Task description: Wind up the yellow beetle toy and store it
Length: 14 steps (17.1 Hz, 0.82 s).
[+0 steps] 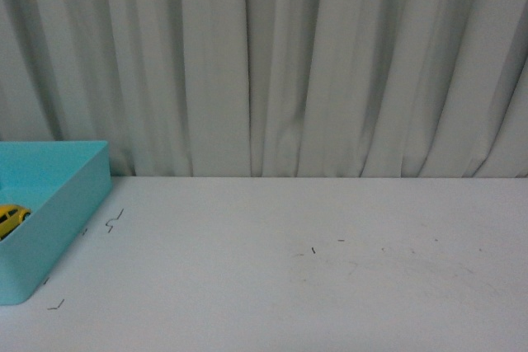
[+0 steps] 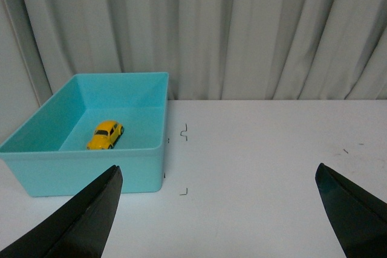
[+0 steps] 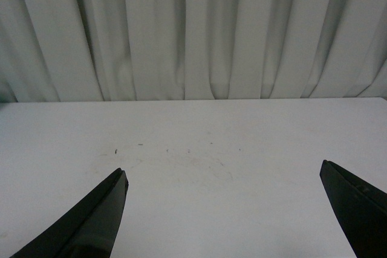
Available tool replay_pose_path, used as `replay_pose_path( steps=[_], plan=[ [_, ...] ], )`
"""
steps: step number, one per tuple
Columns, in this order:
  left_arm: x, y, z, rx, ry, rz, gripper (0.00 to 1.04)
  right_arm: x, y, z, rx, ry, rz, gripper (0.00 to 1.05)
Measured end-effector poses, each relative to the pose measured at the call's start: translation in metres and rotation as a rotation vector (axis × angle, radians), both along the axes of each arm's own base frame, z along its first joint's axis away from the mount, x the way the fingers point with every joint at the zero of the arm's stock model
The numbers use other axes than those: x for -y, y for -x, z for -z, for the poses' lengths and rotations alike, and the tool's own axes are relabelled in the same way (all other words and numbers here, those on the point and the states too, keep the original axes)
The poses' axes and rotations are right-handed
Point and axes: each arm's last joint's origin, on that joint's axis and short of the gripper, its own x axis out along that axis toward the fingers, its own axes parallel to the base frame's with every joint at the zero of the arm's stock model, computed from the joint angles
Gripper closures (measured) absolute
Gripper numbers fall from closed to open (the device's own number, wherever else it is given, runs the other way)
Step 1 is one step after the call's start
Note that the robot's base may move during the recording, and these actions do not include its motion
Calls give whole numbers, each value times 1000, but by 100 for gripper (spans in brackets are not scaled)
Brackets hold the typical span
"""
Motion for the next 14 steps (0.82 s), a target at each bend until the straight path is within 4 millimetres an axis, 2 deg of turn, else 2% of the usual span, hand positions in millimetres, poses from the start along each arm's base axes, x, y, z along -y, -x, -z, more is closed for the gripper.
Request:
replay_pose_path(
  steps=[14],
  plan=[
    [0,0,0,-2,0,0,7,0,0,0,-1,0,0,7]
  ],
)
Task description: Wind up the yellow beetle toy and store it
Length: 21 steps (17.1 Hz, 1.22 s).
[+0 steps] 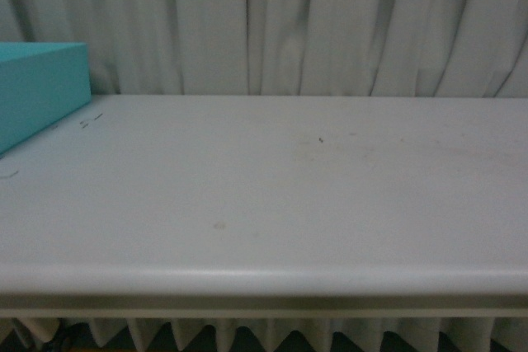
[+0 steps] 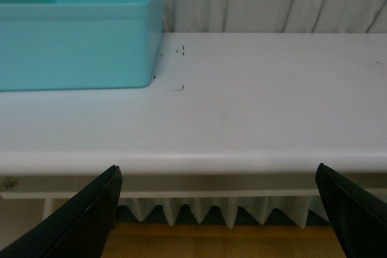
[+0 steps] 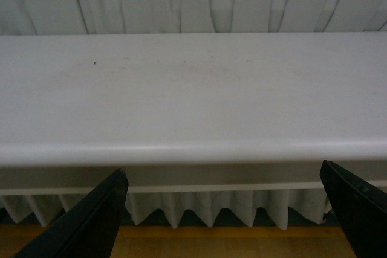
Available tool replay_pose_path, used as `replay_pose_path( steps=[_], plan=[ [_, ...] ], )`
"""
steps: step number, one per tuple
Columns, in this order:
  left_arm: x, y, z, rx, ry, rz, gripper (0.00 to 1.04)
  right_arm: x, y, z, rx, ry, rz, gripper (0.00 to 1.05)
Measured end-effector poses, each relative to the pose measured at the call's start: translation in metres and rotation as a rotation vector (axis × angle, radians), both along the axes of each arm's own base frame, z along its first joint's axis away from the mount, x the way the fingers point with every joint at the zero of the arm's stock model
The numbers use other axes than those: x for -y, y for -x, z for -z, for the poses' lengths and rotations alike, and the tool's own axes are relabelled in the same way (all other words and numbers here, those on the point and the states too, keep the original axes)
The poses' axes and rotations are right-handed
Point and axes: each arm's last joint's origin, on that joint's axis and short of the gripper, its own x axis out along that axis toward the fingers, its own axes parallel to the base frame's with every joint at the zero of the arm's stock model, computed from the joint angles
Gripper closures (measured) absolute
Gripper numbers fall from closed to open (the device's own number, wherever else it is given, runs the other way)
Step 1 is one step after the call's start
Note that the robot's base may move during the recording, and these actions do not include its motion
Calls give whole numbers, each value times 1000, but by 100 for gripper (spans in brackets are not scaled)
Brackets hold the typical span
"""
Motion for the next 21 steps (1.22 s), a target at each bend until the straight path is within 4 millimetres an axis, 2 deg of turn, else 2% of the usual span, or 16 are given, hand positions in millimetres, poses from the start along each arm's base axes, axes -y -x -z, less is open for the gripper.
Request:
replay_pose_path(
  steps=[21],
  plan=[
    [0,0,0,0,0,1,7,0,0,0,-2,0,0,7]
  ],
)
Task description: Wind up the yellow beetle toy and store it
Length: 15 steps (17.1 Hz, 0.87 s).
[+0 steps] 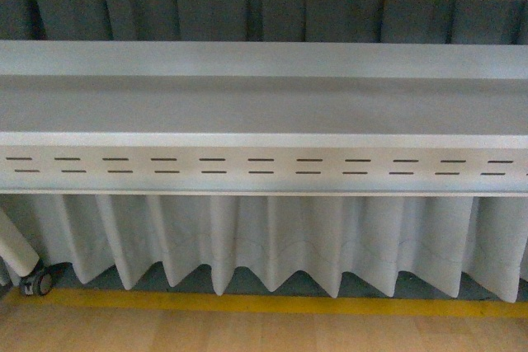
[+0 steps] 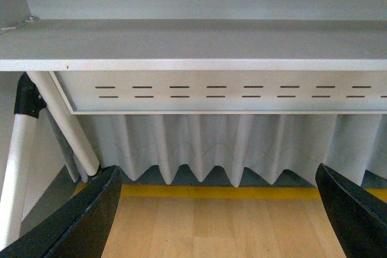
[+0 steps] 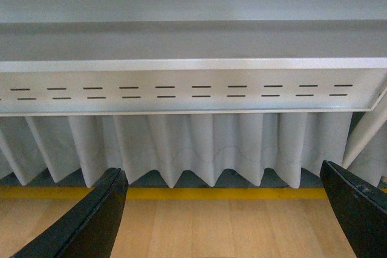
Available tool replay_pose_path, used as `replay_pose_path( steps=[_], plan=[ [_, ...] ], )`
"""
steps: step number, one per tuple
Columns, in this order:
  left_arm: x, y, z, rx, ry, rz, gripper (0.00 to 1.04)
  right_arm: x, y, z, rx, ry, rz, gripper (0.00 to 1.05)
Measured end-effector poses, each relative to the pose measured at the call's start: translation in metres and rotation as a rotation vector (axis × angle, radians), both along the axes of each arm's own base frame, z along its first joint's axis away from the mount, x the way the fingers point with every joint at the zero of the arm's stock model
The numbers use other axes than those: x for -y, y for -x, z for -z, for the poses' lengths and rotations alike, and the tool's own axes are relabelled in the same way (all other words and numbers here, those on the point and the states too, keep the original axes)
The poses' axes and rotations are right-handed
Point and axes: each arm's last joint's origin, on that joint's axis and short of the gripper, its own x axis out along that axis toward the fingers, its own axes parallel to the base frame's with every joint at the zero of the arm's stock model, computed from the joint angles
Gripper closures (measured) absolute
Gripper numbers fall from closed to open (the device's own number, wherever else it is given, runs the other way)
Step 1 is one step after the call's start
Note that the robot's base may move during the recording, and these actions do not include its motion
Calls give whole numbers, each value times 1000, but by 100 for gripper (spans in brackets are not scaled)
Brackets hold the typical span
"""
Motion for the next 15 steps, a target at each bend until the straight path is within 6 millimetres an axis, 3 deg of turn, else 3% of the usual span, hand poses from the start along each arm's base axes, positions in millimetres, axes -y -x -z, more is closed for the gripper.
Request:
replay_pose_path(
  steps=[15],
  plan=[
    [0,0,0,0,0,0,7,0,0,0,0,0,0,7]
  ],
)
